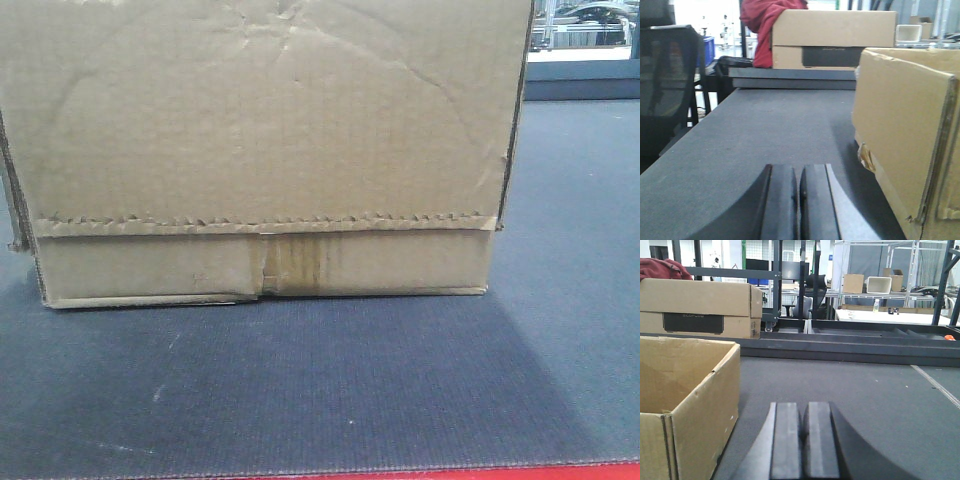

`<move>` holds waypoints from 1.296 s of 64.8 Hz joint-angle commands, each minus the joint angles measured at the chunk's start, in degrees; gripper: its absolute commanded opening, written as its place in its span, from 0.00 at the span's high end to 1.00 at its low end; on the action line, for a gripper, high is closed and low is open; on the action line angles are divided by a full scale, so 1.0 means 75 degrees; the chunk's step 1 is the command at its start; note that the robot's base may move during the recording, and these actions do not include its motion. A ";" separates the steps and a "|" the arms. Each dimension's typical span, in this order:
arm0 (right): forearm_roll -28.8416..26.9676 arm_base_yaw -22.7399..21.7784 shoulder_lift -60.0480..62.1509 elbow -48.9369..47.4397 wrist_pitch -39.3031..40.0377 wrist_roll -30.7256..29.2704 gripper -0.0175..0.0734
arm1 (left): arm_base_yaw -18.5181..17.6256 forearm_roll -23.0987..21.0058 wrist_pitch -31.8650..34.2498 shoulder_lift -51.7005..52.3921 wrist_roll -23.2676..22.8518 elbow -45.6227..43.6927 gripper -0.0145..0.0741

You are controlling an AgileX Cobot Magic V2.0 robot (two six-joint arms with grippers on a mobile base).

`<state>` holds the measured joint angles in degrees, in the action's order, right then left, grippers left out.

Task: Grab carton from right shelf to conveyor

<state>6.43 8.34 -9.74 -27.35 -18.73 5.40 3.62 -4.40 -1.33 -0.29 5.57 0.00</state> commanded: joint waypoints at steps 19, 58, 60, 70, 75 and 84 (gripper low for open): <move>0.0068 -0.0031 0.0035 0.0005 0.0172 -0.0072 0.89 | -0.0042 -0.0052 0.0177 0.0038 0.0011 0.0000 0.81; -0.0043 -0.0091 0.0035 0.0023 0.0107 -0.0072 0.89 | -0.0042 -0.0052 0.0177 0.0038 0.0011 0.0000 0.81; -0.0103 -0.0165 0.0035 0.0066 0.0064 -0.0072 0.89 | -0.0042 -0.0052 0.0177 0.0038 0.0011 0.0000 0.81; -0.0789 -0.0593 0.0059 0.0659 0.0454 -0.0670 0.89 | -0.0042 -0.0052 0.0177 0.0038 0.0011 0.0000 0.81; -0.0857 -0.0690 0.0177 0.1287 0.0915 -0.0720 0.89 | -0.0042 -0.0052 0.0177 0.0038 0.0011 0.0000 0.81; -0.0994 -0.0704 0.0717 0.2438 0.1626 -0.0792 0.89 | -0.0042 -0.0052 0.0177 0.0038 0.0011 0.0000 0.81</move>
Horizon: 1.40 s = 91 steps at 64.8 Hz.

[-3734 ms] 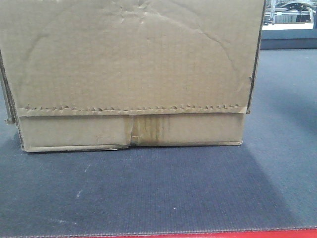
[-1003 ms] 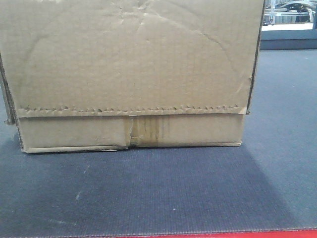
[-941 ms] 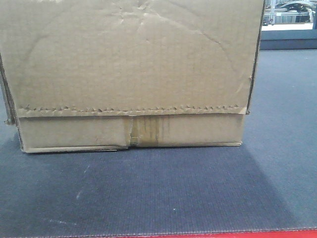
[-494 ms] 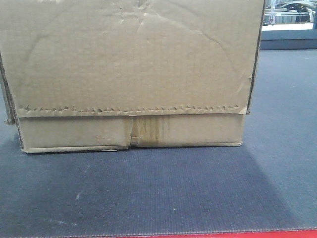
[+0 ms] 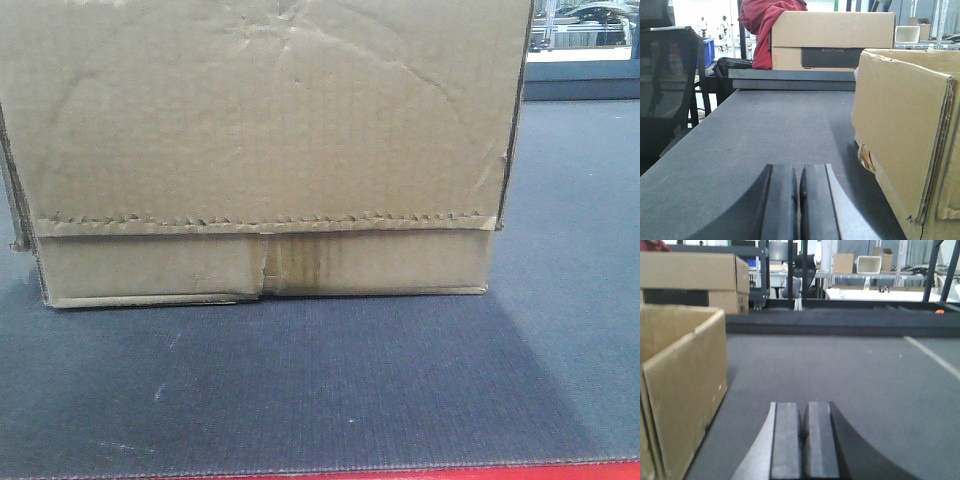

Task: Grab carton from right shelf to conveyor

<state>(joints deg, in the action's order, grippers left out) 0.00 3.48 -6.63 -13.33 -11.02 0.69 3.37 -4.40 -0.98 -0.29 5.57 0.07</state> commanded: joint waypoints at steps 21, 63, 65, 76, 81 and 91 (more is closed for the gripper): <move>-0.0298 -0.0055 0.0884 0.1778 0.1159 -0.0422 0.89 | -0.0008 -0.0052 0.0131 0.0038 0.0011 -0.0009 0.81; -0.0298 -0.0055 0.0884 0.1778 0.1120 -0.0422 0.89 | -0.0008 -0.0052 0.0131 0.0038 0.0011 -0.0009 0.81; -0.0298 -0.0055 0.0884 0.1778 0.1120 -0.0422 0.89 | -0.0008 -0.0052 0.0131 0.0038 0.0011 -0.0009 0.81; -0.0298 -0.0055 0.0884 0.1778 0.1120 -0.0422 0.89 | -0.0008 -0.0052 0.0131 0.0038 0.0011 -0.0009 0.81; -0.0298 -0.0055 0.0884 0.1778 0.1120 -0.0422 0.89 | -0.0008 -0.0052 0.0131 0.0038 0.0011 -0.0009 0.81; -0.0298 -0.0055 0.0884 0.1778 0.1120 -0.0422 0.89 | -0.0008 -0.0052 0.0131 0.0038 0.0011 -0.0009 0.81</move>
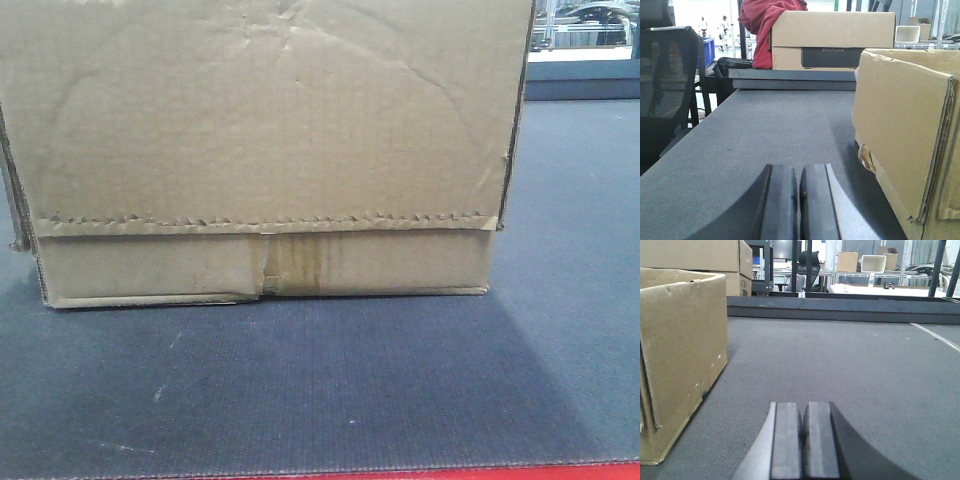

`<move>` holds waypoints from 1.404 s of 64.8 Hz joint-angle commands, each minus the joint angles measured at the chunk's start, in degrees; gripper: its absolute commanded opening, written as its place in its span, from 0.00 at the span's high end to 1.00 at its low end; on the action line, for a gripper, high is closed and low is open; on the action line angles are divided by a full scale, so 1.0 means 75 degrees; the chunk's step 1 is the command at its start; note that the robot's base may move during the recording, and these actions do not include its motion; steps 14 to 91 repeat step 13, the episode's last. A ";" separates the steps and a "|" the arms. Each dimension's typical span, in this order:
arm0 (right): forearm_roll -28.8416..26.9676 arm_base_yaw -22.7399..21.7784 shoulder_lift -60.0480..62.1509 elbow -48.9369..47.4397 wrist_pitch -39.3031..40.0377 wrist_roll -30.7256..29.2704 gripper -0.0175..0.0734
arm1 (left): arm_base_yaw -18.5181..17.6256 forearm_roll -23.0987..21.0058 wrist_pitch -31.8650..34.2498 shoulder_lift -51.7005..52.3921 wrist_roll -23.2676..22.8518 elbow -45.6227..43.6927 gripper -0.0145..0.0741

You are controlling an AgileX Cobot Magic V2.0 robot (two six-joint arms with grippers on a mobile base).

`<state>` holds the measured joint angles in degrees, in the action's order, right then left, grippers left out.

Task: Grab carton from right shelf to conveyor

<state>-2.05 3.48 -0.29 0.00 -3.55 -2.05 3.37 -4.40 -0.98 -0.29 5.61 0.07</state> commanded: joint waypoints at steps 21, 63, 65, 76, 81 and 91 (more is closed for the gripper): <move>-0.0025 -0.0055 0.0039 0.0000 0.0124 -0.0057 0.89 | -0.0008 -0.0052 0.0131 0.0038 0.0005 -0.0009 0.81; -0.0025 -0.0055 0.0039 0.0000 0.0124 -0.0057 0.89 | -0.0008 -0.0052 0.0131 0.0038 0.0005 -0.0009 0.81; -0.0025 -0.0055 0.0039 0.0000 0.0124 -0.0057 0.89 | -0.0008 -0.0052 0.0131 0.0038 0.0005 -0.0009 0.81; -0.0025 -0.0055 0.0039 0.0000 0.0124 -0.0057 0.89 | -0.0008 -0.0052 0.0131 0.0038 0.0005 -0.0009 0.81; -0.0025 -0.0055 0.0039 0.0000 0.0124 -0.0057 0.89 | -0.0008 -0.0052 0.0131 0.0038 0.0005 -0.0009 0.81; -0.0025 -0.0055 0.0039 0.0000 0.0124 -0.0057 0.89 | -0.0008 -0.0052 0.0131 0.0038 0.0005 -0.0009 0.81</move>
